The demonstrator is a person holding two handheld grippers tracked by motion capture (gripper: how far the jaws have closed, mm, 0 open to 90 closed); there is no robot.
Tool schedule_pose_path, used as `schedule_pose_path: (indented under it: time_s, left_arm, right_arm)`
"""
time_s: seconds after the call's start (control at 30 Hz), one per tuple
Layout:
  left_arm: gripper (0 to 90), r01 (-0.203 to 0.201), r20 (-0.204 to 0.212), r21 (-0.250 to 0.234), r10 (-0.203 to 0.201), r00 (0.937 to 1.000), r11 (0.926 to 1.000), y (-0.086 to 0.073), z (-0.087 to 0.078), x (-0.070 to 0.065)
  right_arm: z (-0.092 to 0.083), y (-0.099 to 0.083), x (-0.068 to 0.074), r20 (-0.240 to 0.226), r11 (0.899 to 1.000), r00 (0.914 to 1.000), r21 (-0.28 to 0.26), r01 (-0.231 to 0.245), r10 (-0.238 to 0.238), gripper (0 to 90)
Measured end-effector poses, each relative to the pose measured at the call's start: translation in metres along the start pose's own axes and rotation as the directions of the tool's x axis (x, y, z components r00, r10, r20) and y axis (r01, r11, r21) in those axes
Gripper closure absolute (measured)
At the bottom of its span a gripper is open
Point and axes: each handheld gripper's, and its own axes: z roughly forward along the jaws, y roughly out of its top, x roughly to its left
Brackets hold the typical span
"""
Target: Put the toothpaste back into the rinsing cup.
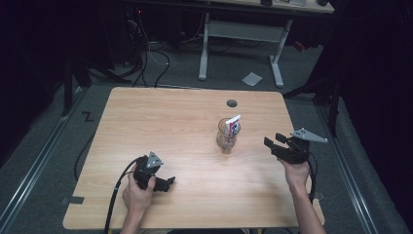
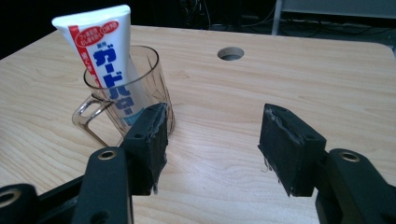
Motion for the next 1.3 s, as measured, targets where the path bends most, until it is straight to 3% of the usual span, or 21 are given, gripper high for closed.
schedule_pose_path:
  time_s: [1.03, 1.3]
  left_arm:
    - [0.7, 0.0, 0.0, 0.0, 0.0, 1.0, 1.0, 0.0, 0.0, 0.0]
    - [0.7, 0.0, 0.0, 0.0, 0.0, 1.0, 1.0, 0.0, 0.0, 0.0]
  right_arm:
    - [0.009, -0.041, -0.006, -0.006, 0.995, 0.9982, 0.085, -0.059, 0.059, 41.7]
    - [0.023, -0.046, 0.005, -0.013, 0.988, 0.9999, 0.151, -0.004, 0.006, 41.4]
